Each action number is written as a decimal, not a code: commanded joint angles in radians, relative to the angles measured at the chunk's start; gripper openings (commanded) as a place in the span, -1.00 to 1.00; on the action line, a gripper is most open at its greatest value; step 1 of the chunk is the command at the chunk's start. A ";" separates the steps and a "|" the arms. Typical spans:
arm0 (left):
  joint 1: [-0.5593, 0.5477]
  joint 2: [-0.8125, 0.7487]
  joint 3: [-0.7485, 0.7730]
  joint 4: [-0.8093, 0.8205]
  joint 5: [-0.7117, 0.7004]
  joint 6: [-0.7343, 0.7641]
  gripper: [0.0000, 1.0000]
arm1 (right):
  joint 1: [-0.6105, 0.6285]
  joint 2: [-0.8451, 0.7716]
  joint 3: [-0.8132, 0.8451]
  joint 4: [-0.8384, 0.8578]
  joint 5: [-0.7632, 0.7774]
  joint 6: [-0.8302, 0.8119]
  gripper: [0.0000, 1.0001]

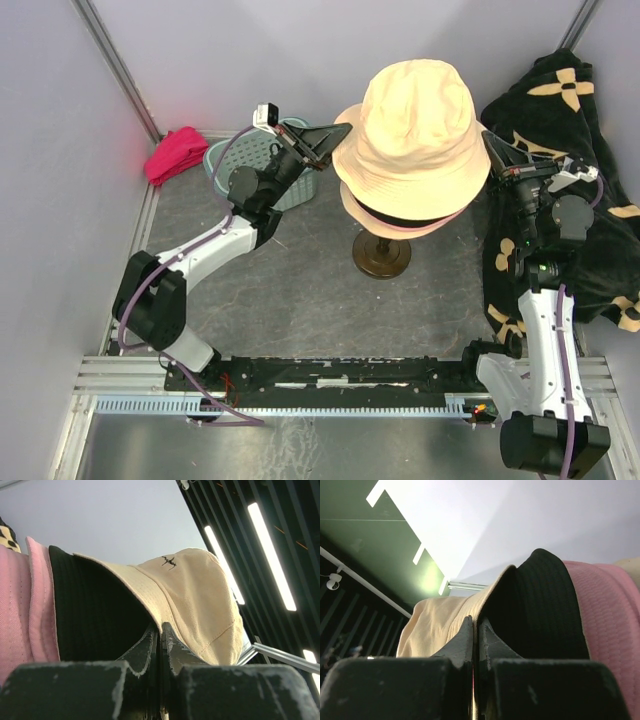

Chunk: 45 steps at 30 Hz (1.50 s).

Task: Stack the hats
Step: Stack the hat on the hat.

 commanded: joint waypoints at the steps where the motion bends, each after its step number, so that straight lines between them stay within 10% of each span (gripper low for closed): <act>1: 0.015 0.019 0.049 0.054 0.017 -0.023 -0.95 | -0.034 -0.009 -0.028 -0.025 0.020 -0.066 -0.97; 38: 0.081 0.109 -0.107 0.164 0.021 -0.072 -0.95 | -0.045 0.108 -0.114 -0.054 -0.017 -0.246 -0.96; 45: 0.076 0.112 -0.079 0.179 0.050 -0.077 -0.95 | -0.048 0.136 -0.028 -0.019 -0.026 -0.240 -0.56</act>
